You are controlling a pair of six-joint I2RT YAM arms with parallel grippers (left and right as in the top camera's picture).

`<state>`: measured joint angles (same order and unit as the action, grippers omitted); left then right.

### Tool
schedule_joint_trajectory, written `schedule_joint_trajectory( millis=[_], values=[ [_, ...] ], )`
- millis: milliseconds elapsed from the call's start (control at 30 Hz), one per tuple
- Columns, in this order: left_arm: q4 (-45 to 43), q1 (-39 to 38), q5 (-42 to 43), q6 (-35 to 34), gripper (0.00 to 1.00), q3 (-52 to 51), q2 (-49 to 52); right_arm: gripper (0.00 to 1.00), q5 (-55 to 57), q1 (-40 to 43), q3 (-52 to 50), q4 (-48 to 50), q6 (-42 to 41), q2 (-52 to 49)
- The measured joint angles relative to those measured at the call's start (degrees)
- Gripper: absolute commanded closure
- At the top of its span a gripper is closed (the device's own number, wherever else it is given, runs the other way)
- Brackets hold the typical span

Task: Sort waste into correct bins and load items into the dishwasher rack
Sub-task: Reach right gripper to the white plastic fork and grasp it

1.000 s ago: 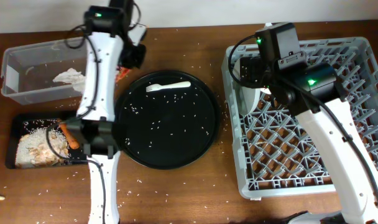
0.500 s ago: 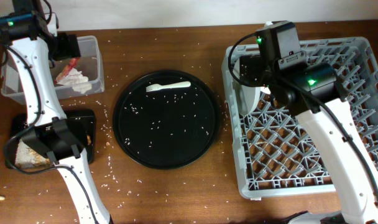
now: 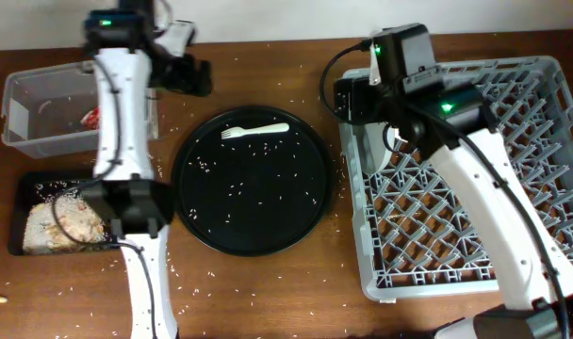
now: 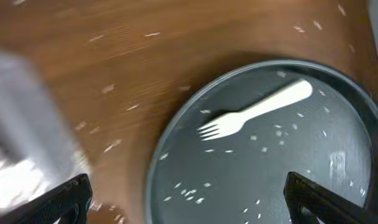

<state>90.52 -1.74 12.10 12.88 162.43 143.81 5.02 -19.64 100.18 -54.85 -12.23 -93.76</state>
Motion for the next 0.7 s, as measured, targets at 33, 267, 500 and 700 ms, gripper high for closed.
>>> schedule_joint_trajectory(
  millis=[33, 267, 500, 700],
  values=[
    [-1.11, -3.32, -0.98, 2.34, 0.06, -1.53, 0.0, 0.02, -0.17, 0.0, 0.0, 0.0, 0.0, -0.2],
    [-4.22, -8.24, -6.8, -3.37, 0.06, -6.23, 0.09, 0.11, -5.57, -1.05, 0.0, 11.32, -0.2, -1.92],
    [-1.01, 4.11, -9.01, -15.54, 0.01, -4.98, -3.67, 0.14, -8.55, -11.98, 0.0, 31.8, -2.36, -21.44],
    [2.01, 8.39, -9.38, -17.03, 0.01, -4.22, -6.32, 0.21, -9.18, -14.62, 0.31, 36.92, -5.11, -33.16]
  ],
)
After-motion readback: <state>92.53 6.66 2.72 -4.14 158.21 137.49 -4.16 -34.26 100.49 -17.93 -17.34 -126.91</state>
